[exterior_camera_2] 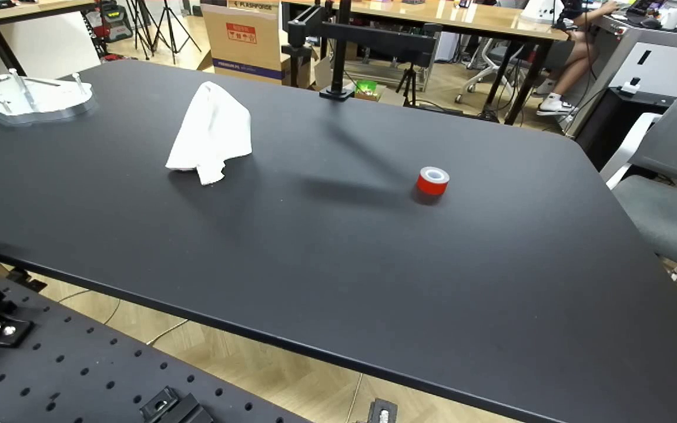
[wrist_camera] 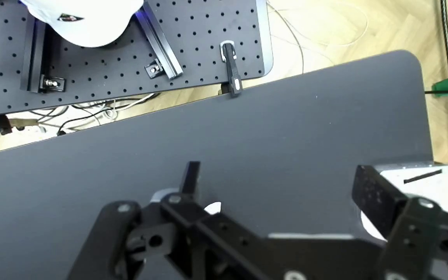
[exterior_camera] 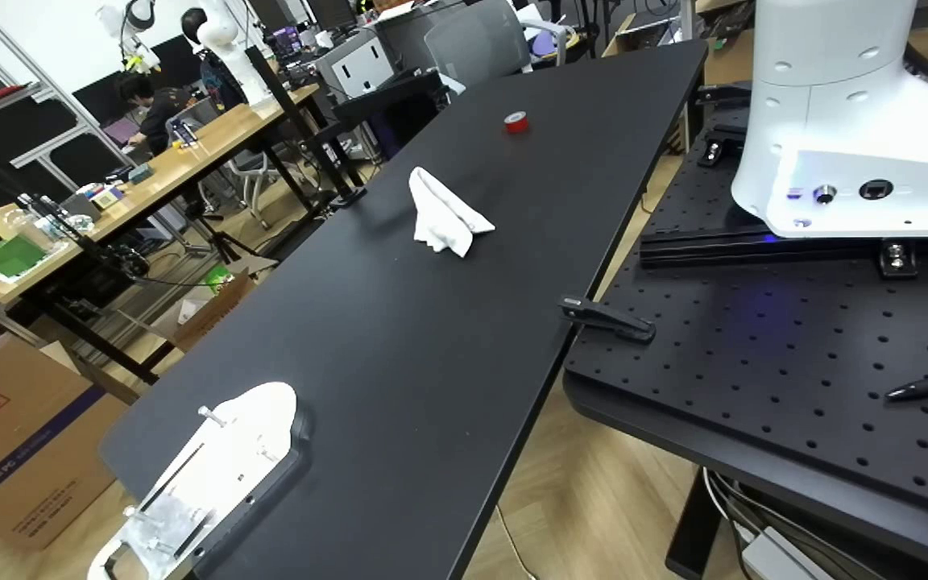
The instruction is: Hang up the white cloth on the stand
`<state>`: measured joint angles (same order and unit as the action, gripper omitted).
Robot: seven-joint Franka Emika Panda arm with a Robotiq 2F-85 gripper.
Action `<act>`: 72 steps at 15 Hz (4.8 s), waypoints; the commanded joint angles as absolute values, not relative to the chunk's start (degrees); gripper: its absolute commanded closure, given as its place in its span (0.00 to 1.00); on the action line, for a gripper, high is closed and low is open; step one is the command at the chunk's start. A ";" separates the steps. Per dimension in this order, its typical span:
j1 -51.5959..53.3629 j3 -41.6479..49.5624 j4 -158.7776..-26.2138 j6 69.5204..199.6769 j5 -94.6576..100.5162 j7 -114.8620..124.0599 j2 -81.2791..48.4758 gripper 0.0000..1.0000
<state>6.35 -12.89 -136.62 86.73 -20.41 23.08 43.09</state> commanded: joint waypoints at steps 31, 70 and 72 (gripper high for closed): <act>2.62 -10.10 -130.05 129.10 10.91 25.47 -3.52 0.00; 12.38 -5.30 -125.26 128.56 9.10 28.30 -6.67 0.99; 11.83 -5.32 -125.15 126.47 10.00 28.52 -3.57 0.99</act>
